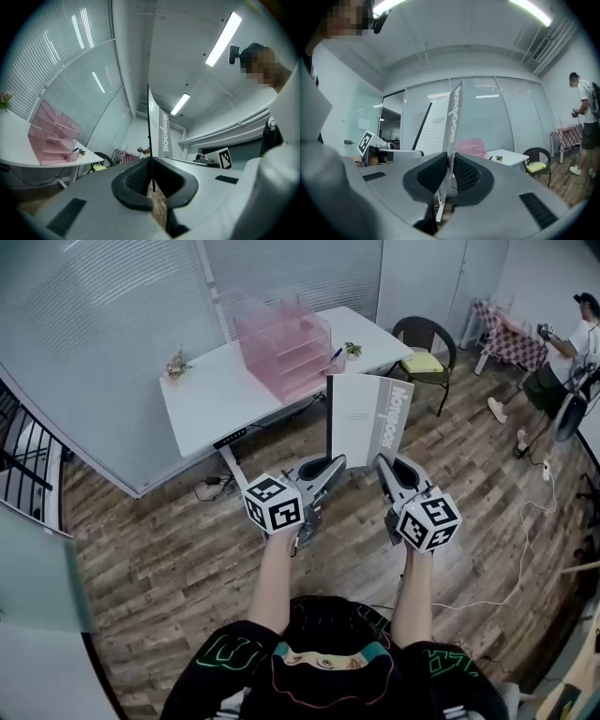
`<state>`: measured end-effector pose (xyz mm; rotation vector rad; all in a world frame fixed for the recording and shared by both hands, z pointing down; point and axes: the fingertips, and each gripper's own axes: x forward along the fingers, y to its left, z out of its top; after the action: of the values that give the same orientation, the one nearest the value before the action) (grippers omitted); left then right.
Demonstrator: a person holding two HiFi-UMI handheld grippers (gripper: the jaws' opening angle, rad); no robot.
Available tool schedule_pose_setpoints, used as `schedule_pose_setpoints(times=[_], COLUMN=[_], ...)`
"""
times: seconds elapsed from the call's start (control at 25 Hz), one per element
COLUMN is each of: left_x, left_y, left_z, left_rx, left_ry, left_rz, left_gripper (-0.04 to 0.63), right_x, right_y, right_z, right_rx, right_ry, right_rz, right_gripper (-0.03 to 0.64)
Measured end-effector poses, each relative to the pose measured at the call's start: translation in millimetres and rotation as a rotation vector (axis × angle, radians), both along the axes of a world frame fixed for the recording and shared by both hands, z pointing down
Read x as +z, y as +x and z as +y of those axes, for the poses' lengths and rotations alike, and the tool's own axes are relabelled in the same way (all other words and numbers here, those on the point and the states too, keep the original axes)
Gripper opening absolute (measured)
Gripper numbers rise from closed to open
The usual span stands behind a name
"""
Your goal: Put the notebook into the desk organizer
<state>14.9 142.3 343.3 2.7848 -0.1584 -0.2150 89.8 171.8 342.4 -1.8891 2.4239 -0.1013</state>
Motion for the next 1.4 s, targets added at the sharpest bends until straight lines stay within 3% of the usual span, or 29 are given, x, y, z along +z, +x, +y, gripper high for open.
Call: schedule_pose_setpoints(times=[0.32, 0.68, 0.96, 1.4], left_x=[-1, 16, 27, 50], left_y=[1, 2, 43, 86], left_z=[-6, -55, -124, -264], left_rx=[-0.04, -0.075, -0.04, -0.032], left_ry=[0.012, -0.014, -0.029, -0.107], left_rz=[-0.005, -0.005, 0.008, -0.036], left_gripper=[0.002, 0.002, 0.002, 0.002], right_x=[1, 15, 26, 51], right_y=[3, 5, 45, 88], right_z=[-12, -61, -129, -269], right_rx=[-0.04, -0.078, -0.042, -0.02], right_ry=[0.01, -0.009, -0.022, -0.096], right_rz=[-0.009, 0.0, 0.005, -0.036], right_gripper=[0.029, 0.029, 0.031, 0.031])
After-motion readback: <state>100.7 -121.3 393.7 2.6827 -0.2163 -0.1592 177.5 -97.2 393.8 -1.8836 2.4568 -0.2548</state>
